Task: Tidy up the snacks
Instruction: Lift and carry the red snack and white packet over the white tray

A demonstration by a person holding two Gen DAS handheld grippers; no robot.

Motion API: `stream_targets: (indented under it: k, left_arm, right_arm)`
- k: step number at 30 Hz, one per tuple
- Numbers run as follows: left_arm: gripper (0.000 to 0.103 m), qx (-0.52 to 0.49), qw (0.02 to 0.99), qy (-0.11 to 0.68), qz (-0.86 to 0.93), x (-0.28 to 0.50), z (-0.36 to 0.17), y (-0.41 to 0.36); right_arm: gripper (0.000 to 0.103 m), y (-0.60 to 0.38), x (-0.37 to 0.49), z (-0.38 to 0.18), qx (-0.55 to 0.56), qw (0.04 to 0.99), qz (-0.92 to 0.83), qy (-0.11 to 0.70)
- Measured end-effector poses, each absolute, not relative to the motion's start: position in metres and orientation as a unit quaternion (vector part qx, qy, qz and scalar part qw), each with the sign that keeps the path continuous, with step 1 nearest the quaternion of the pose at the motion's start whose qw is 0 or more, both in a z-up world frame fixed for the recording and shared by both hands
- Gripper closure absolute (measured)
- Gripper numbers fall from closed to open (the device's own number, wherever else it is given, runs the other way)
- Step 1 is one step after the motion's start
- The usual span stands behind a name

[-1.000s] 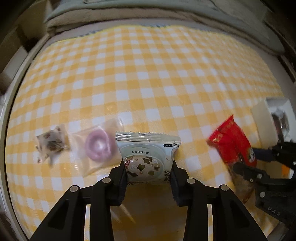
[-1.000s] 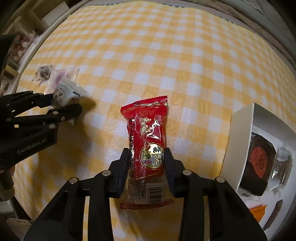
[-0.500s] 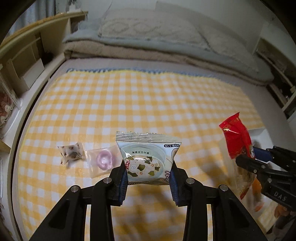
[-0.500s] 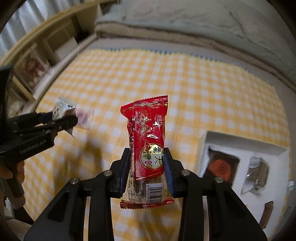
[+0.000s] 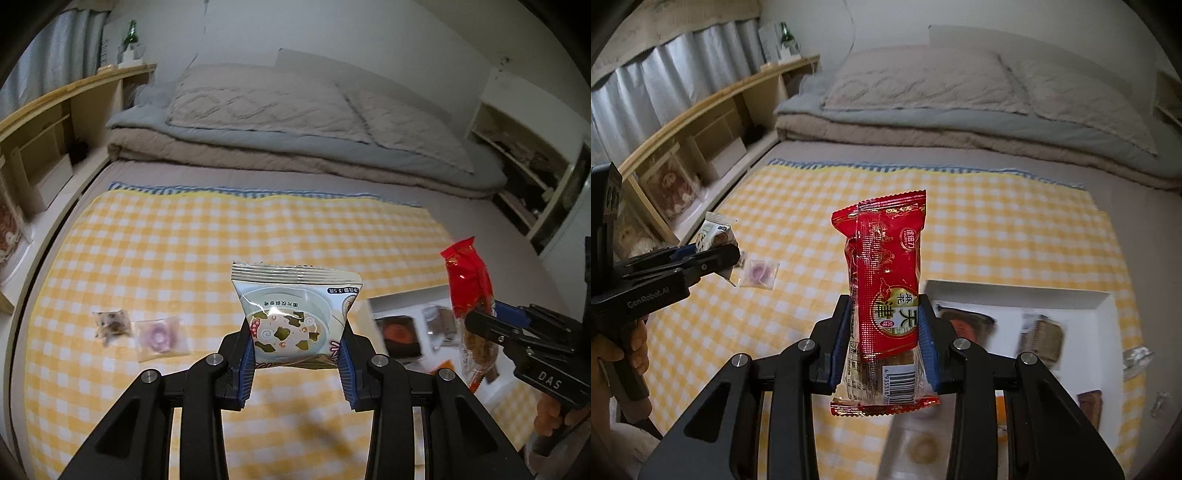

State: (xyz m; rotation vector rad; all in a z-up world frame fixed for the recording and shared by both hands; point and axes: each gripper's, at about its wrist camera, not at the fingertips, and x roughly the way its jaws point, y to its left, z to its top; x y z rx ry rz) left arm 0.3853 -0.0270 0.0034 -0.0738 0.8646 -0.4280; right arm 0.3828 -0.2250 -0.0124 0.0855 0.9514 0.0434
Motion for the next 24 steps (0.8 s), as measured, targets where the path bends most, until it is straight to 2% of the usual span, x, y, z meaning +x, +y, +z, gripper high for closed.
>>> stream_targets:
  k: [14,24]
  left_arm:
    - [0.066,-0.050,0.864,0.419,-0.273,0.344,-0.002,-0.094]
    - [0.066,-0.051,0.834,0.443,-0.324,0.346,-0.027,-0.158]
  right_arm:
    - [0.068,-0.306,0.332,-0.009,0.054,0.889,-0.039,0.453]
    - [0.068,-0.364,0.302,-0.032,0.067,0.870,-0.087,0.480]
